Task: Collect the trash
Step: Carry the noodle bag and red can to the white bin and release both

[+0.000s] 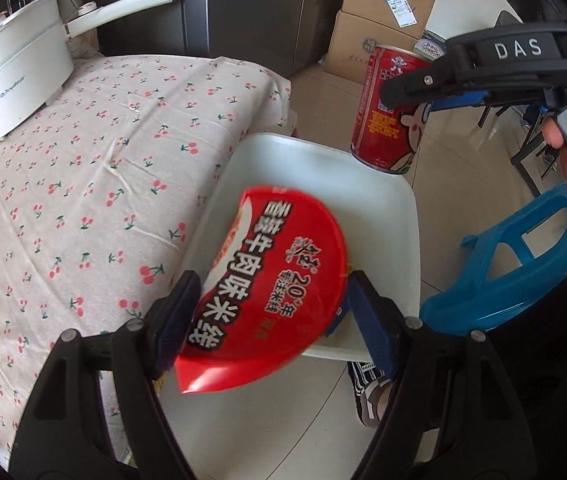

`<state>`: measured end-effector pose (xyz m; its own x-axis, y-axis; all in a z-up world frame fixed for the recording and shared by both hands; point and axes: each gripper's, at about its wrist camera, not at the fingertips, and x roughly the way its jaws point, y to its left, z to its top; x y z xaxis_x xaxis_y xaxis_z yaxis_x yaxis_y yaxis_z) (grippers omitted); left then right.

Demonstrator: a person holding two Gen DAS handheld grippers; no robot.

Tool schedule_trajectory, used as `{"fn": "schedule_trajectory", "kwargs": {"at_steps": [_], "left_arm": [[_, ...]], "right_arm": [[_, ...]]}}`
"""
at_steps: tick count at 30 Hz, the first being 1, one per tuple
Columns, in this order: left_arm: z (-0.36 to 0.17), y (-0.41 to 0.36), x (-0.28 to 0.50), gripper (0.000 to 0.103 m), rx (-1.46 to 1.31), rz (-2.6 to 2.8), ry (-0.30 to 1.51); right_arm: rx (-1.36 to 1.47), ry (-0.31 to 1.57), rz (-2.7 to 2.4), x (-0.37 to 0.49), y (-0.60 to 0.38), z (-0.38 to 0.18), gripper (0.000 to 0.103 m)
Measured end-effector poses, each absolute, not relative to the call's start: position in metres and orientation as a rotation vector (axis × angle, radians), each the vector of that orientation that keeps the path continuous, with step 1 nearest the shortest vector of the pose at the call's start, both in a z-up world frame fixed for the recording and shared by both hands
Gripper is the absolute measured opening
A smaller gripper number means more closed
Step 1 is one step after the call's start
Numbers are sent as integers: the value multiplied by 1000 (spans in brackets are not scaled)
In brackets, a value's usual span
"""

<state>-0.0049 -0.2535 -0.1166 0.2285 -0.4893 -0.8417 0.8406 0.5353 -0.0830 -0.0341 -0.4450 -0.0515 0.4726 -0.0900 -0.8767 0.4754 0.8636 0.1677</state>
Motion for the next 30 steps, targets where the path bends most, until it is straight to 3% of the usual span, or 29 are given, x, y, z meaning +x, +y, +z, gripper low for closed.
{"fn": "schedule_trajectory", "kwargs": {"at_steps": [5,27,30], "left_arm": [[-121,-265,-11,88,491,-959,888],[-94,-185,5,101,411,-756,958],[-90,-175,6,102,405,-719,948]], "right_arm": [[442,1049,-388,-45,-462,-60,53],[480,1145,-343,-20,-444,-79,54],[512,1143,-330,-18,-440,-79,72]]}}
